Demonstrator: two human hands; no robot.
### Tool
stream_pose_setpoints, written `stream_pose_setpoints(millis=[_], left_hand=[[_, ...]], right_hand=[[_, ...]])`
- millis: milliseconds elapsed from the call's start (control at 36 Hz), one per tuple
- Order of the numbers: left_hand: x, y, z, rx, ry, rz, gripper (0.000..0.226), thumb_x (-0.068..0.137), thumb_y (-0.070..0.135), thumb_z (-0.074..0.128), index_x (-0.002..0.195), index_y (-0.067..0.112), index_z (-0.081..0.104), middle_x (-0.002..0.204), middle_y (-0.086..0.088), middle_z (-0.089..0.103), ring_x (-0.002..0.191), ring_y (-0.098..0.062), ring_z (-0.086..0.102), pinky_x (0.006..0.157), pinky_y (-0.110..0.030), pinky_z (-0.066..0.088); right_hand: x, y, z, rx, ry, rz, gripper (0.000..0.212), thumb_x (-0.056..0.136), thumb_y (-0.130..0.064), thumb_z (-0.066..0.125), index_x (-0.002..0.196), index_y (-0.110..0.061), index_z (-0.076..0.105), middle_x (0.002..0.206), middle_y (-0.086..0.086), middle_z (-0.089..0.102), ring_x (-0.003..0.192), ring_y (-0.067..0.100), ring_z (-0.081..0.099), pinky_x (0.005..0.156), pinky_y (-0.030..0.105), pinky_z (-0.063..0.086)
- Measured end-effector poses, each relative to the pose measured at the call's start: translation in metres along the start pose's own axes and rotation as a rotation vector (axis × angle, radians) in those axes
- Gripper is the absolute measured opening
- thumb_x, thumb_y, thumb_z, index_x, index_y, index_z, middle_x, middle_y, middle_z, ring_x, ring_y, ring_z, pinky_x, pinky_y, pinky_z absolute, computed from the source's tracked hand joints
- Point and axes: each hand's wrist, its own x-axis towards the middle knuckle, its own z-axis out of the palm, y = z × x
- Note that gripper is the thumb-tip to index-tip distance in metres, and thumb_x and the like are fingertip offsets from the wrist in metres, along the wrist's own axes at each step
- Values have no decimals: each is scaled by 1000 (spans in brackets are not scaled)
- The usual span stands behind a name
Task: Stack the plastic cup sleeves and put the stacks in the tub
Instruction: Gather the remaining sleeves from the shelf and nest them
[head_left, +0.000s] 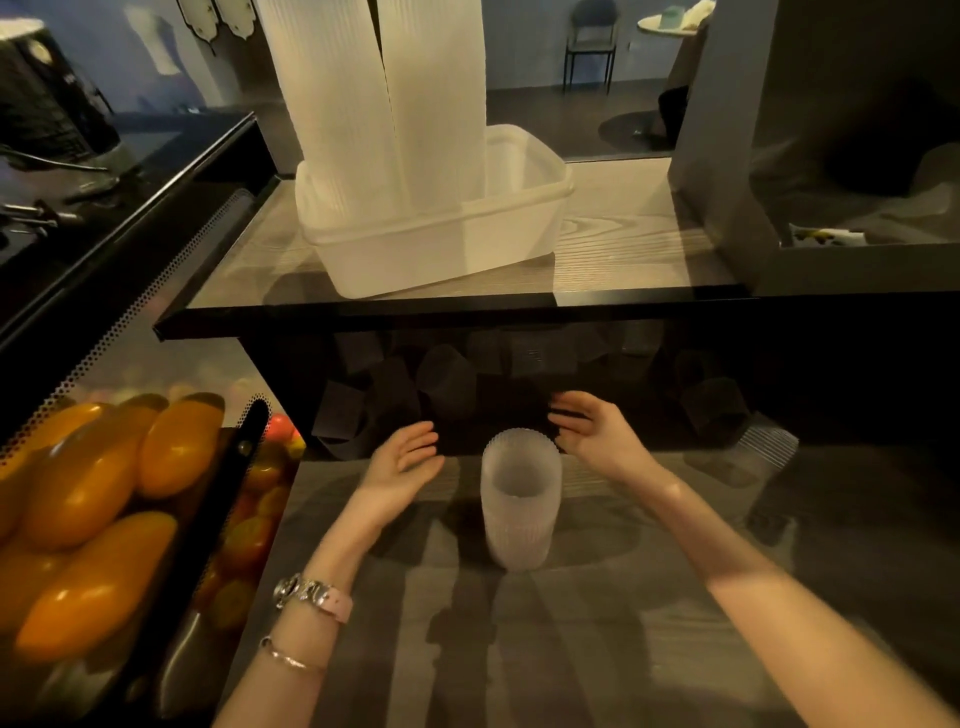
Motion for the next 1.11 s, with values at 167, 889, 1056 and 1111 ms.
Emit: stream_pose_setpoints(millis=[167,889,1056,1111], left_hand=[[41,-6,12,-1,78,-168,71,88,14,62,145,5,22,145,-13,37,129,-21,42,107,-38,39],[114,1,29,-370,82,-385,100,52,24,80,139,1,36,145,-13,35,134,-31,35,111,-42,31],[105,-17,41,-103,204,-477,43,86,21,64,123,5,49,122,-15,56,111,-29,54,96,-35,45],[96,-23,44,-48,189,-428,46,84,19,66,123,4,47,114,-12,59,107,-26,56,91,-34,47]], right_hand=[[41,-3,26,-84,-28,119,59,84,-2,63,137,-6,38,137,11,47,127,23,45,101,35,43],[126,-28,69,-418,-275,135,57,96,-12,48,145,-3,20,152,18,21,140,30,20,110,29,17],[108,-11,70,-364,-282,70,64,88,-16,63,143,-11,31,146,13,35,135,26,33,107,28,29],[99,0,66,-260,-266,72,56,85,-9,65,136,-10,42,138,12,45,129,25,43,103,27,35]])
